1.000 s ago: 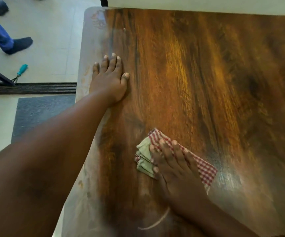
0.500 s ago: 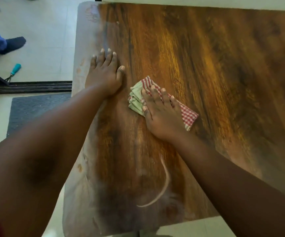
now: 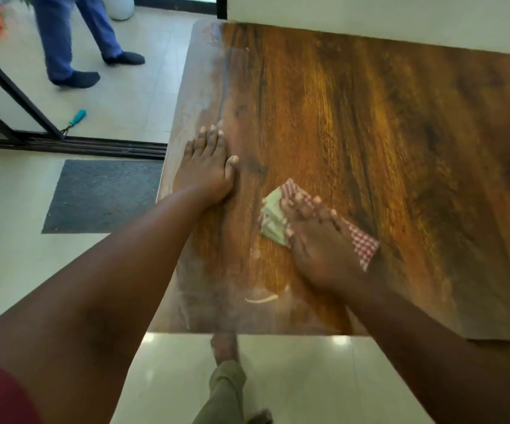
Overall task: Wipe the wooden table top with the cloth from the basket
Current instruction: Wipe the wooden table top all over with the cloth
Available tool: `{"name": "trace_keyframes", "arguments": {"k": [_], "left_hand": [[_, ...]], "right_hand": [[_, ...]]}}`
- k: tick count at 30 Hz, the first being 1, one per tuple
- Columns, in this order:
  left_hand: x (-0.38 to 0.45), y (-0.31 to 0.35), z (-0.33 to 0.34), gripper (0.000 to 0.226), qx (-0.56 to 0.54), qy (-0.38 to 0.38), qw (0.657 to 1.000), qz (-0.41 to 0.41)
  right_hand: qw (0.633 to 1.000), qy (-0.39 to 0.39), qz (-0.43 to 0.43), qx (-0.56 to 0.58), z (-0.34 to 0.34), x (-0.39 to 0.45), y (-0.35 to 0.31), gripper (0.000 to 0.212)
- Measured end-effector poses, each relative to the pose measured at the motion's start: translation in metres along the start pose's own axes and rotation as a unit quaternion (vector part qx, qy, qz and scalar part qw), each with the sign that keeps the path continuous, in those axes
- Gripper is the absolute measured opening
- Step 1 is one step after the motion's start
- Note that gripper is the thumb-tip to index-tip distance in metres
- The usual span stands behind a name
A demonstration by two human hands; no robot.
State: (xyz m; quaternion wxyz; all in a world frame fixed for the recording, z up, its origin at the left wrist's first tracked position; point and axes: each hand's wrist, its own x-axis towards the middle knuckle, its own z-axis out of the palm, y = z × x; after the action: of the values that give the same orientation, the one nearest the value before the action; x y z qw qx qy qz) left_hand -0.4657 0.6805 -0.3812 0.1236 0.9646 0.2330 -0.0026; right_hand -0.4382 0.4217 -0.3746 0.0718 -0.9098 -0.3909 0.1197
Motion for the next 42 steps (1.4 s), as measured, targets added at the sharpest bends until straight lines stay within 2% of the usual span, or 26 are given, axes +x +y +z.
{"name": "trace_keyframes", "arguments": {"k": [3, 7, 10, 15, 20, 24, 27, 32, 38, 42], "left_hand": [[-0.031, 0.002, 0.003, 0.061, -0.006, 0.004, 1.0, -0.006], [-0.055, 0.004, 0.005, 0.06, -0.013, 0.01, 1.0, -0.01], [-0.062, 0.003, 0.007, 0.061, -0.022, 0.012, 0.999, -0.026], [-0.083, 0.005, 0.01, 0.06, -0.013, 0.01, 0.999, -0.028], [-0.104, 0.005, 0.013, 0.06, -0.003, 0.007, 1.0, -0.024], [-0.112, 0.003, 0.017, 0.062, 0.014, -0.002, 1.0, -0.012], [-0.111, 0.003, 0.016, 0.062, 0.014, 0.003, 1.0, -0.009], [-0.106, 0.006, 0.019, 0.062, 0.025, 0.007, 1.0, -0.016], [-0.101, 0.003, 0.015, 0.061, 0.026, -0.001, 1.0, -0.01], [-0.102, 0.002, 0.015, 0.06, 0.023, -0.003, 1.0, -0.007]], "right_hand": [[0.999, 0.003, 0.049, -0.008, -0.002, 0.012, -0.001, 0.052], [0.999, 0.033, 0.004, -0.024, 0.024, -0.069, -0.027, 0.054], [1.0, 0.015, -0.019, -0.012, 0.035, -0.109, -0.029, 0.054], [1.0, 0.031, 0.002, -0.005, 0.022, -0.062, -0.017, 0.054], [0.998, -0.006, 0.06, 0.004, 0.006, -0.012, -0.01, 0.052], [0.999, 0.044, 0.002, -0.002, 0.026, -0.077, -0.022, 0.053], [1.0, 0.025, -0.006, 0.0, 0.033, -0.115, -0.032, 0.056], [0.999, 0.021, 0.016, -0.024, 0.035, -0.107, -0.047, 0.058], [0.996, 0.005, -0.091, 0.008, 0.052, -0.108, -0.119, 0.057], [0.993, 0.002, -0.117, 0.031, 0.043, -0.112, -0.091, 0.052]]}}
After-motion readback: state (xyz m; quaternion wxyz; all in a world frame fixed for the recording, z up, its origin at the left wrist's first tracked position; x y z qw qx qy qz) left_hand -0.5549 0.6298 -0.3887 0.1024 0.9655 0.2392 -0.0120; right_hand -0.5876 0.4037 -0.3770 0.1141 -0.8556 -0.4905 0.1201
